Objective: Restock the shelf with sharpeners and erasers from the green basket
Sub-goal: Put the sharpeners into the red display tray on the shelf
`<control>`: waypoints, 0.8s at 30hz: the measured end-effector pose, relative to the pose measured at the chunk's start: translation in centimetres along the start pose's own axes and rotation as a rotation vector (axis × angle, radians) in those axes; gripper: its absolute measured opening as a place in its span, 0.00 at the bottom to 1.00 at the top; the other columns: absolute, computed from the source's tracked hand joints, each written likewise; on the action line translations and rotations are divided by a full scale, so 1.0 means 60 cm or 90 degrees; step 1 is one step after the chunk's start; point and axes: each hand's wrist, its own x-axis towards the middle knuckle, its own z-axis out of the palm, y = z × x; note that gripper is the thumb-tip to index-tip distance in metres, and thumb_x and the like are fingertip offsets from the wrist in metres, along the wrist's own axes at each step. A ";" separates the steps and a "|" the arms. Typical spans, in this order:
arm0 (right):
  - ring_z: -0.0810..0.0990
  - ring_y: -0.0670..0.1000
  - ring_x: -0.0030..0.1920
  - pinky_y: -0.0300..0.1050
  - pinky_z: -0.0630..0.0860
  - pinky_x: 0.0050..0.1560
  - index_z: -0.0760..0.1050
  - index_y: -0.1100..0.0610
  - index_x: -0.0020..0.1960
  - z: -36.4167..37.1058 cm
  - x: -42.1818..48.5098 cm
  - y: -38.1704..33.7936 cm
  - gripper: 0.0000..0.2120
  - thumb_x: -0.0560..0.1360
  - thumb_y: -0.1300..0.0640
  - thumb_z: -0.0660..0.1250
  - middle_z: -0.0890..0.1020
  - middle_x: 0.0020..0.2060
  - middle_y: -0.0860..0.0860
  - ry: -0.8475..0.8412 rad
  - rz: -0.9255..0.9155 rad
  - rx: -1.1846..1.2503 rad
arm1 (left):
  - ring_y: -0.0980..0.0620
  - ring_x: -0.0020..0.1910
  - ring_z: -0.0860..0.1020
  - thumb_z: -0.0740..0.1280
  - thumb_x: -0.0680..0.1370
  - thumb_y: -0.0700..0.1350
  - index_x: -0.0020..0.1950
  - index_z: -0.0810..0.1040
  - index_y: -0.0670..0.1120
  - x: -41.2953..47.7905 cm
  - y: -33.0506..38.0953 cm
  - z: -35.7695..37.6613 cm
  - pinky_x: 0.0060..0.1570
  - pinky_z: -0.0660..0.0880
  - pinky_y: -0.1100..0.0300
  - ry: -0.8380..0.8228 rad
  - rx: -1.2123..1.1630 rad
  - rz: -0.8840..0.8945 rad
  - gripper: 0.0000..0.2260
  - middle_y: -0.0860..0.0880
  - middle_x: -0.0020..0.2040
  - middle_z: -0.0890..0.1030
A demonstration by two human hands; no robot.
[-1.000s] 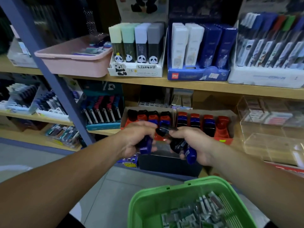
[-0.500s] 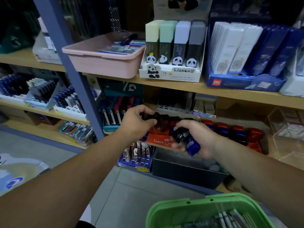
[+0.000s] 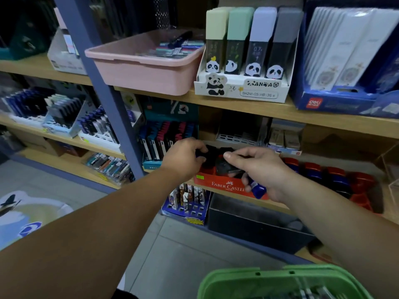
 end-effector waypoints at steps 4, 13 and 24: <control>0.75 0.49 0.29 0.43 0.76 0.26 0.83 0.52 0.54 -0.020 0.005 -0.002 0.09 0.77 0.49 0.76 0.86 0.42 0.57 0.075 -0.037 -0.021 | 0.47 0.59 0.77 0.73 0.79 0.43 0.59 0.84 0.50 0.005 0.005 0.002 0.55 0.78 0.51 -0.024 0.082 0.009 0.09 0.49 0.60 0.78; 0.78 0.50 0.31 0.44 0.76 0.27 0.80 0.55 0.58 -0.041 0.013 0.014 0.09 0.79 0.54 0.74 0.85 0.46 0.59 0.067 -0.015 0.033 | 0.51 0.55 0.82 0.70 0.81 0.42 0.61 0.83 0.46 -0.010 0.034 -0.023 0.54 0.82 0.60 -0.038 -0.317 -0.141 0.09 0.50 0.56 0.82; 0.82 0.52 0.35 0.43 0.75 0.27 0.80 0.57 0.59 -0.031 0.015 0.015 0.11 0.78 0.57 0.75 0.86 0.50 0.60 0.041 0.023 0.085 | 0.49 0.54 0.81 0.66 0.82 0.39 0.63 0.82 0.48 -0.011 0.052 -0.020 0.44 0.77 0.64 -0.113 -0.314 -0.204 0.11 0.46 0.60 0.82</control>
